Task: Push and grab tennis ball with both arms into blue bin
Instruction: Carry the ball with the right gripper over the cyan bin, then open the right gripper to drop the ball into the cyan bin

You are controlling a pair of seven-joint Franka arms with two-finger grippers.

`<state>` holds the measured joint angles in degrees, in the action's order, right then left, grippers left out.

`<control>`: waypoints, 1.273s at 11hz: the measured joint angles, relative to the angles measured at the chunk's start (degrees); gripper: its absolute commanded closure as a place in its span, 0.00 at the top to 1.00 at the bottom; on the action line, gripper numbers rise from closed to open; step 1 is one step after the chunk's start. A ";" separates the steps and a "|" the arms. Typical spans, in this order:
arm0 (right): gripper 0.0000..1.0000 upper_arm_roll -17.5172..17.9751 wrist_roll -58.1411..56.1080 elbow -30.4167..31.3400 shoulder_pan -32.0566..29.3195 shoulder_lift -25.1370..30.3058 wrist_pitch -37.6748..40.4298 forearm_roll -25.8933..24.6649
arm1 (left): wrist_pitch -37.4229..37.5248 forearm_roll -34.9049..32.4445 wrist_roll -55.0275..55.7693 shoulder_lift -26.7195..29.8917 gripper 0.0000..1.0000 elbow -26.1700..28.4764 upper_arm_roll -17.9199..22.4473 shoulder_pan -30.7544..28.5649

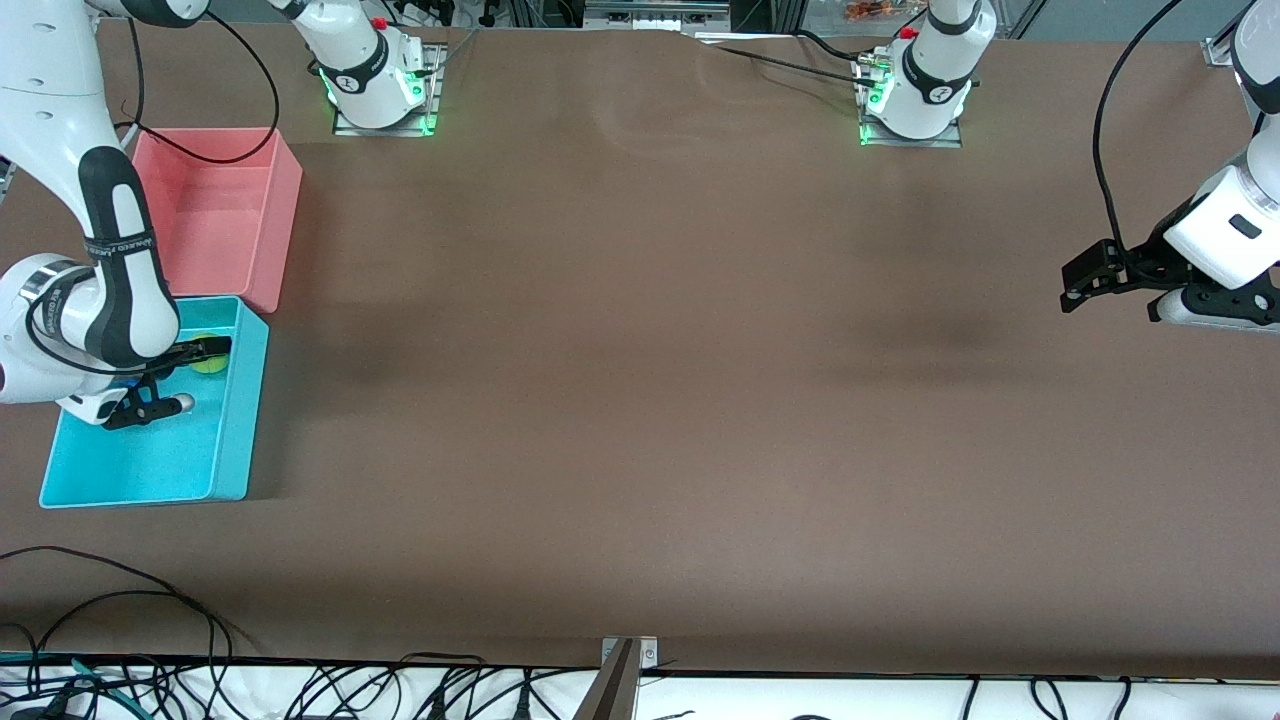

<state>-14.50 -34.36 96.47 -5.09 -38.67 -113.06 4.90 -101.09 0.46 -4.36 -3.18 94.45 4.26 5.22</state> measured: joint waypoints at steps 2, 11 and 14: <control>1.00 -0.01 -0.06 -1.58 -0.03 0.68 3.64 0.00 | 0.00 0.00 0.01 0.00 1.00 0.00 0.00 0.00; 1.00 0.55 9.31 -17.20 4.49 9.23 17.34 0.01 | 0.00 0.00 0.06 0.00 1.00 0.00 -0.01 -0.06; 1.00 0.75 18.65 -19.57 10.20 9.99 17.30 -0.08 | 0.00 0.00 0.10 0.00 1.00 0.00 -0.02 -0.07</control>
<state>-13.75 -15.71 76.90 5.11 -28.68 -95.76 4.82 -101.09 0.46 -4.26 -3.18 94.45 4.24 5.14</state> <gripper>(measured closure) 0.000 0.000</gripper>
